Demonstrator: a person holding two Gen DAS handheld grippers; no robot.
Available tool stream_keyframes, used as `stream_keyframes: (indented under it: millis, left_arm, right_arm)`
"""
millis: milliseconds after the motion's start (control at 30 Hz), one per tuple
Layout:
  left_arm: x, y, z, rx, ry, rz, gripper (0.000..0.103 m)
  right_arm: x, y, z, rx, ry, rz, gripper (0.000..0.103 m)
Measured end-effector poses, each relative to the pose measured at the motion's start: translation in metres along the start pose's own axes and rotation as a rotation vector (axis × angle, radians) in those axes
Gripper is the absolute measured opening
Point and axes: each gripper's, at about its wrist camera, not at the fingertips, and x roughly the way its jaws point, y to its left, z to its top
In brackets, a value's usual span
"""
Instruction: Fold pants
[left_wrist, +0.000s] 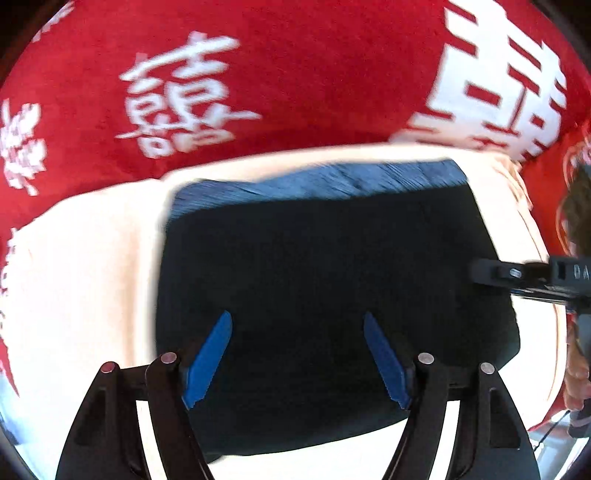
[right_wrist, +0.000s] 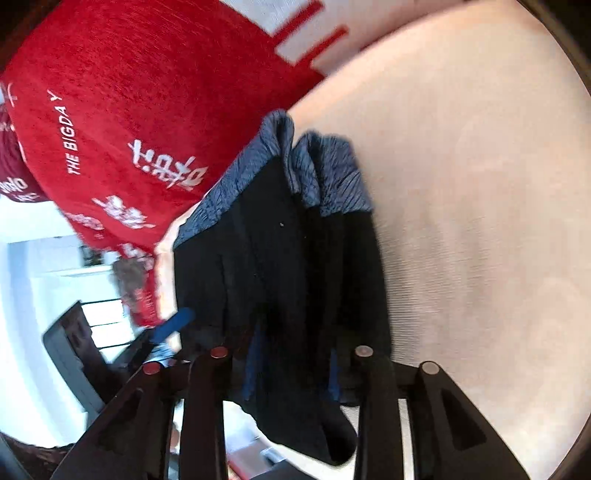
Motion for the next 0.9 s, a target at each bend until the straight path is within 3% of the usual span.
stream_keyframes:
  millis: [100,333,400,467,600,667,767,900]
  left_arm:
    - [-0.006,0.029,0.003,-0.039,-0.011,0.032,0.075]
    - [0.001,0.068,-0.007,-0.049,0.034,0.09,0.075]
    - [0.012,0.069,-0.015,-0.024,0.077,0.083,0.077]
    - [0.022,0.068,-0.026,-0.002,0.065,0.099,0.085]
    - [0.026,0.075,-0.029,-0.025,0.054,0.074,0.09]
    - [0.029,0.083,-0.028,-0.053,0.071,0.062,0.096]
    - [0.03,0.088,-0.027,-0.071,0.083,0.039,0.097]
    - [0.029,0.085,-0.027,-0.056,0.072,0.055,0.097]
  right_arm:
    - [-0.018,0.008,-0.007,-0.038,-0.049,-0.154,0.035]
    - [-0.034,0.023,-0.032,-0.055,-0.081,-0.276,0.035]
    - [-0.034,0.019,-0.037,-0.045,-0.079,-0.281,0.035]
    - [-0.033,0.025,-0.044,-0.033,-0.079,-0.283,0.035]
    - [-0.032,0.04,-0.052,-0.021,-0.096,-0.306,0.047]
    - [-0.035,0.051,-0.055,-0.054,-0.115,-0.311,0.047]
    - [-0.034,0.072,-0.058,-0.145,-0.129,-0.317,0.047]
    - [-0.011,0.084,-0.06,-0.223,-0.062,-0.325,0.046]
